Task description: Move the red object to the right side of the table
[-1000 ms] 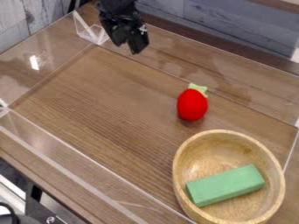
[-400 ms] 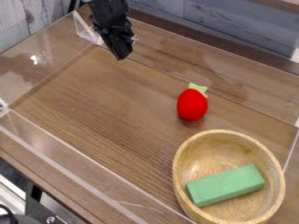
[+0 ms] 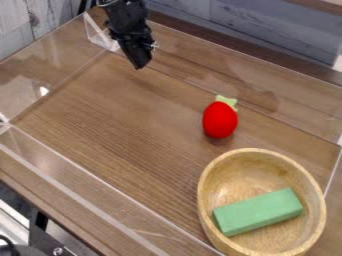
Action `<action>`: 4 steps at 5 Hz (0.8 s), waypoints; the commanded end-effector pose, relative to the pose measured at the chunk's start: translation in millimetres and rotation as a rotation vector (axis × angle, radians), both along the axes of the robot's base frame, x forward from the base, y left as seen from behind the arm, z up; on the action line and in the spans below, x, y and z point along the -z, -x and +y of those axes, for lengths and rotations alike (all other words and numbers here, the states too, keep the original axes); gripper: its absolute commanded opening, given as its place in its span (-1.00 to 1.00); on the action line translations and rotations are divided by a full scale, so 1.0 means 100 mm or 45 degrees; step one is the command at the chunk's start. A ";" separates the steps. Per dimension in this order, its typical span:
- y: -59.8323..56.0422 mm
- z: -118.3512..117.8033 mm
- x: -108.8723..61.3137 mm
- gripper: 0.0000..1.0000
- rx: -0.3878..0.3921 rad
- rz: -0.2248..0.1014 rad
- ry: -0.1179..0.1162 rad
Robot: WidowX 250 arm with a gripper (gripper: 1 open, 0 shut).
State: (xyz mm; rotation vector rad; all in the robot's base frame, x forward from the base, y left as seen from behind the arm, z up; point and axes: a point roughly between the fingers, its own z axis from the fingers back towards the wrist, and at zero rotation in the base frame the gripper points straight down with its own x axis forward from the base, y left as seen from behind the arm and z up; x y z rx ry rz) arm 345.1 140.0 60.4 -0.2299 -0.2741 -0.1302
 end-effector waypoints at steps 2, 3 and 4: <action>-0.06 0.07 -0.10 1.00 -0.023 -0.043 0.013; -0.07 0.14 -0.11 1.00 0.005 -0.044 0.027; -0.20 0.11 -0.13 1.00 0.006 -0.051 0.035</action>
